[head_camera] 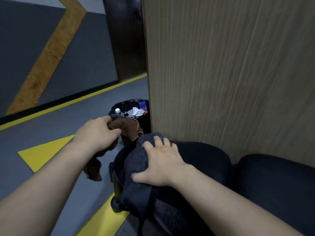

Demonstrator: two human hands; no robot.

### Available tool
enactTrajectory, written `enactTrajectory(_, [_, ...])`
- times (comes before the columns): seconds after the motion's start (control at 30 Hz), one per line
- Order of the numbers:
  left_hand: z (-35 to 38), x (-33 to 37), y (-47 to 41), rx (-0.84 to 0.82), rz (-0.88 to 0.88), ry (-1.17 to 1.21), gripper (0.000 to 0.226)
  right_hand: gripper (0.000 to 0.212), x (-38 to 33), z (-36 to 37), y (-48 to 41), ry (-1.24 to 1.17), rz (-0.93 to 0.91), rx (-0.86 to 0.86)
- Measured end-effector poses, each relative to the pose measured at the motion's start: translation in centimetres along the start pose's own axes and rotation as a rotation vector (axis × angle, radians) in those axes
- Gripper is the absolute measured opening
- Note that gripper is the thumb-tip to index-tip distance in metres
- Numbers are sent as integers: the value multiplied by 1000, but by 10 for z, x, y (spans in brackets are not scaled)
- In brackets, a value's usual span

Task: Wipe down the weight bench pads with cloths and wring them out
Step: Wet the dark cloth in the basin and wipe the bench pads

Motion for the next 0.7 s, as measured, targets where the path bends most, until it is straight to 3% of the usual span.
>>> enactTrajectory(0.37, [20,45,18,-82,58,47,28,98,88,-31,126,7,136,29])
enactTrajectory(0.7, [6,72,21,-68,68,57,25,99,78,-26,104,-39,177,96])
Point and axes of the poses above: each hand's wrist, its own y-axis away from the middle knuckle, its own z-axis out of the palm, x = y × z, the point moved 6 cm from there along -y, towards the middle knuckle, and after that the axes turned 6 degrees about -y, right-handed, at the moved point
